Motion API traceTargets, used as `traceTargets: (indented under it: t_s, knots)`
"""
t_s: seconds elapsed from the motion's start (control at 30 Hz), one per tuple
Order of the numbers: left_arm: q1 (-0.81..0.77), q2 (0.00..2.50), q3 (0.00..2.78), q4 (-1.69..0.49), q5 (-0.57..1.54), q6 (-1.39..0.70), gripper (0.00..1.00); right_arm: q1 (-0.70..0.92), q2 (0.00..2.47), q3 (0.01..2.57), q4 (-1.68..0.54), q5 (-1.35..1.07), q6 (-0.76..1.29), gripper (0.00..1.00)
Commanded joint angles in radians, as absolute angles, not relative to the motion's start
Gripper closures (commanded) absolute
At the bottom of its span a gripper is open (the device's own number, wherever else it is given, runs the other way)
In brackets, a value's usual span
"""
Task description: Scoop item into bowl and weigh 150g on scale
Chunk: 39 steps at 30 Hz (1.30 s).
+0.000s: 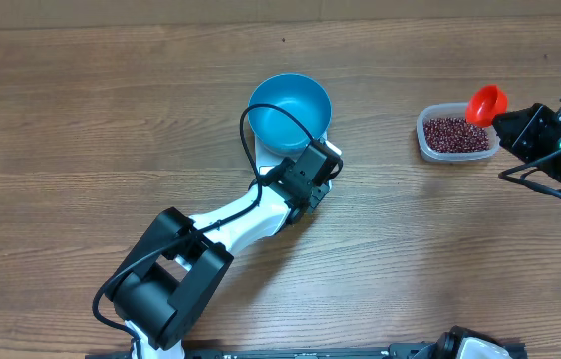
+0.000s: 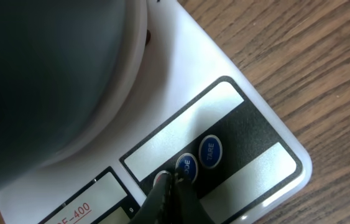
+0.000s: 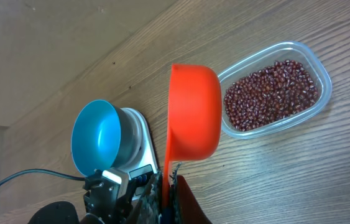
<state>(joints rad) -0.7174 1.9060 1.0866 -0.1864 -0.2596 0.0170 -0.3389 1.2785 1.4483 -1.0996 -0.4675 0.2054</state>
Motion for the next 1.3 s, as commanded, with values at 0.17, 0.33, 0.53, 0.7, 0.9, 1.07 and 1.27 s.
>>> traceTargets:
  t_s: [0.17,0.33,0.53,0.7,0.9,1.07,1.27]
  knots:
    - [-0.706,1.925,1.077,-0.178,-0.322,-0.031,0.96,-0.341,1.27,1.473,-1.098,-0.472,0.184,0.96]
    - [-0.706,1.925,1.077,-0.171,-0.32,-0.03,0.96,-0.341,1.27,1.473,-1.098,-0.473,0.184,0.96]
    - [-0.706,1.926,1.078,-0.171,-0.316,-0.03,0.96,-0.341,1.27,1.473,-1.098,-0.472,0.181,0.96]
    - [-0.706,1.926,1.078,-0.171,-0.278,-0.016,0.96,-0.341,1.27,1.473,-1.098,-0.472,0.181,0.96]
    - [-0.706,1.927,1.077,-0.171,-0.268,-0.007,0.96,-0.341,1.27,1.473,-1.098,-0.472,0.181,0.96]
    - [-0.706,1.954,1.078,-0.171,-0.269,-0.007,0.96,-0.341,1.27,1.473,-1.099,-0.472,0.181,0.96]
    - [-0.705,1.956,1.078,-0.172,-0.273,-0.007,0.96,-0.341,1.27,1.473,-1.098,-0.472,0.181,0.96]
